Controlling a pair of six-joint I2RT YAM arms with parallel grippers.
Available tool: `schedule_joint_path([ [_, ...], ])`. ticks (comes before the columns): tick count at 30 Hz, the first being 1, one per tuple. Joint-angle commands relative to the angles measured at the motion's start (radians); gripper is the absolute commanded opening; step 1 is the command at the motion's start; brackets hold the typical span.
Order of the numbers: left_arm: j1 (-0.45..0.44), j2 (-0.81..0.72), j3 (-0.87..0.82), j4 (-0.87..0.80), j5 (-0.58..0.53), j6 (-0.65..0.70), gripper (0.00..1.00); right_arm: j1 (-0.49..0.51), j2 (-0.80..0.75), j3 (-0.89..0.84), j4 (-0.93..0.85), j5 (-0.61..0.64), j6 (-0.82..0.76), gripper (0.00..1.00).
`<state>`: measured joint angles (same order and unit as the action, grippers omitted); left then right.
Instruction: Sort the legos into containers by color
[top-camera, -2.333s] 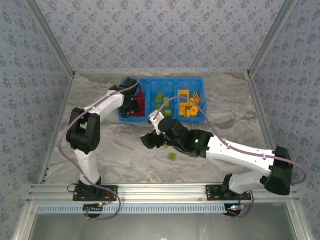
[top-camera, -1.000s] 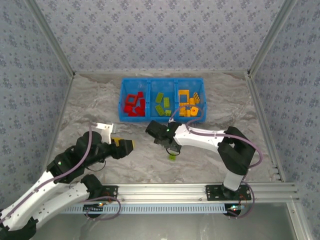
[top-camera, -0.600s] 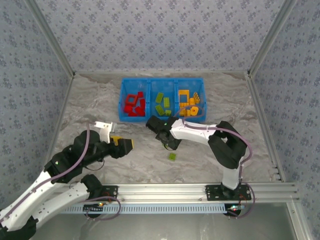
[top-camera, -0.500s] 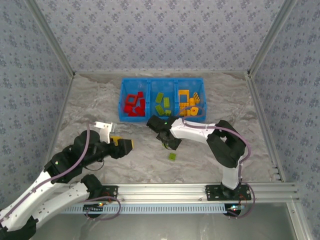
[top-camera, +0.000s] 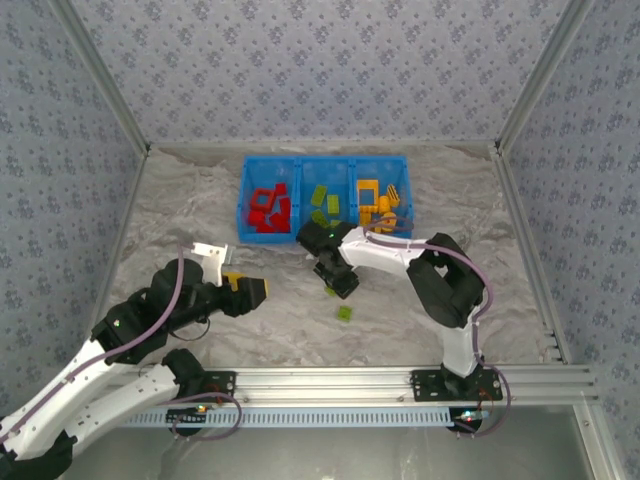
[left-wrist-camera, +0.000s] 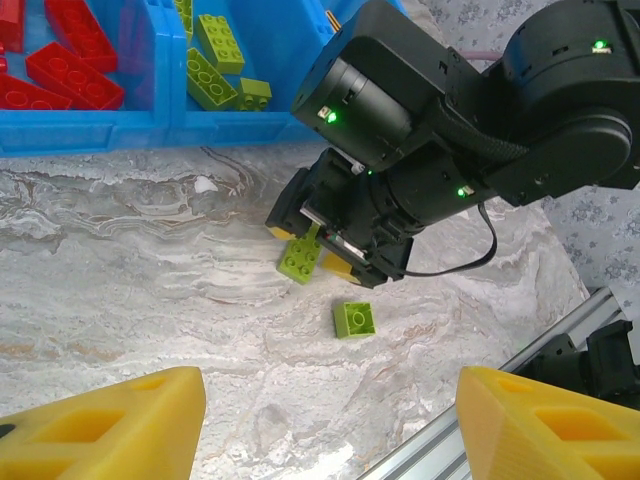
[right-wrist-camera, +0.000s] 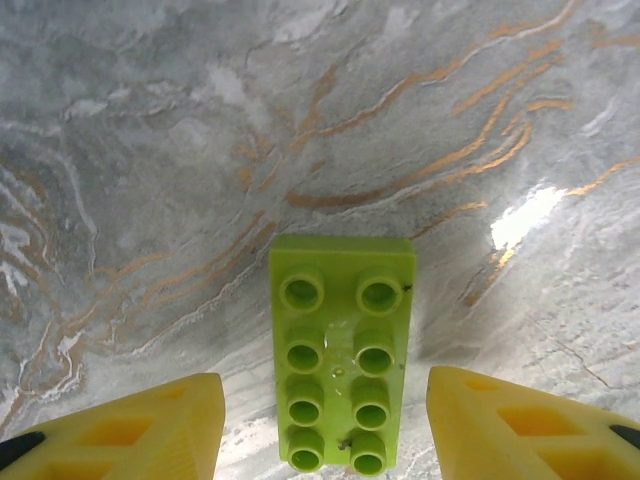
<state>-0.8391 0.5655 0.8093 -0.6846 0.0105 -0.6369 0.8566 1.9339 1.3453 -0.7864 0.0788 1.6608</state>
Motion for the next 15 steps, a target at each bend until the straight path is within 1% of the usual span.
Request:
schedule_joint_path([
  [1, -0.005, 0.003, 0.042, -0.007, -0.011, 0.002, 0.67, -0.023, 0.018, 0.008, -0.050, -0.054, 0.072, 0.57],
  [8, -0.006, 0.011, 0.063, 0.000, 0.018, 0.004, 0.67, -0.039, 0.084, 0.006, -0.019, -0.122, 0.082, 0.53],
  [12, -0.005, 0.023, 0.076, 0.000, 0.045, 0.008, 0.68, -0.042, 0.099, 0.003, -0.013, -0.122, 0.095, 0.46],
  [15, -0.005, 0.025, 0.072, -0.001, 0.049, 0.003, 0.68, -0.042, 0.099, -0.002, -0.014, -0.113, 0.108, 0.38],
])
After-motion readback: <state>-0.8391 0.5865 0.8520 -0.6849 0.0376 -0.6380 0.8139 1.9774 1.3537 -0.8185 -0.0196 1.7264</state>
